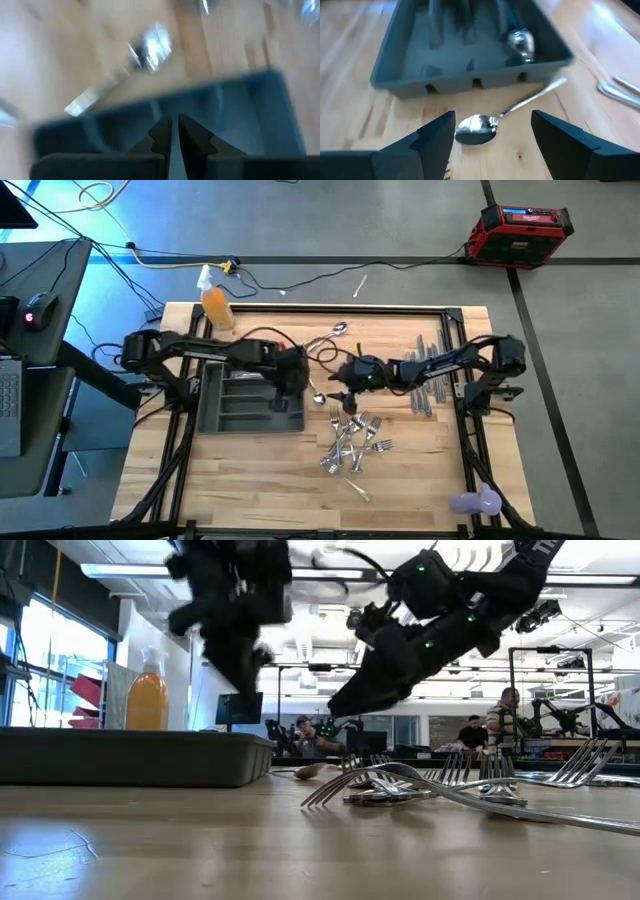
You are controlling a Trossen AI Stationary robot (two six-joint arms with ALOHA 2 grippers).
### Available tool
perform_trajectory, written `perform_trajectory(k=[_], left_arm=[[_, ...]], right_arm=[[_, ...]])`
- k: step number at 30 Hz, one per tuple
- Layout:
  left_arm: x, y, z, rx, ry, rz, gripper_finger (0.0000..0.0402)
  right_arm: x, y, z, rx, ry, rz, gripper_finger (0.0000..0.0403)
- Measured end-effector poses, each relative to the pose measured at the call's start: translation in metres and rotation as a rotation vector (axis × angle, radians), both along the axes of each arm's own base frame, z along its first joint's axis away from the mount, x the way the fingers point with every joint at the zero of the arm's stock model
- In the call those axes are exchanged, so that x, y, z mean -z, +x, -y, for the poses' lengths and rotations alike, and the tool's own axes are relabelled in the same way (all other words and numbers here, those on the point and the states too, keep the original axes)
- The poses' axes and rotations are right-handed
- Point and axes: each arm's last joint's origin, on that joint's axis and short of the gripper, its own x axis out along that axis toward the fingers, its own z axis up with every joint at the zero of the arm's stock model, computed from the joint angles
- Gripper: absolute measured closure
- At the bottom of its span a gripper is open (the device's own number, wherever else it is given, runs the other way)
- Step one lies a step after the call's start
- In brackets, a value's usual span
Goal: Sort silverware
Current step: Put the silver spoon into the black silverware tray
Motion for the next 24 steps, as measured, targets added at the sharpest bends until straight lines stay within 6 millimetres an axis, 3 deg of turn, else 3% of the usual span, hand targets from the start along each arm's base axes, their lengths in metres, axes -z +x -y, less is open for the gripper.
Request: perform_trajectory(k=[5, 9, 17, 24], left_arm=[[-0.034, -0.017, -0.002, -0.095, 0.144, 0.097, 0.0387], [-0.055, -0.03, -0.002, -0.156, 0.175, 0.162, 0.0387], [-0.061, -0.043, 0.008, -0.148, 0.169, 0.126, 0.0387], [-0.058, -0.049, 0.021, -0.15, 0.23, 0.056, 0.0387]], right_arm=[[0.005, 0.026, -0.016, -0.133, -0.151, -0.164, 0.0153], [0.008, 0.044, -0.026, -0.128, -0.293, -0.386, 0.0153], [0.017, 0.073, -0.047, -0.176, -0.379, -0.49, 0.016], [0.027, 0.079, -0.055, -0.116, -0.47, -0.506, 0.0209]])
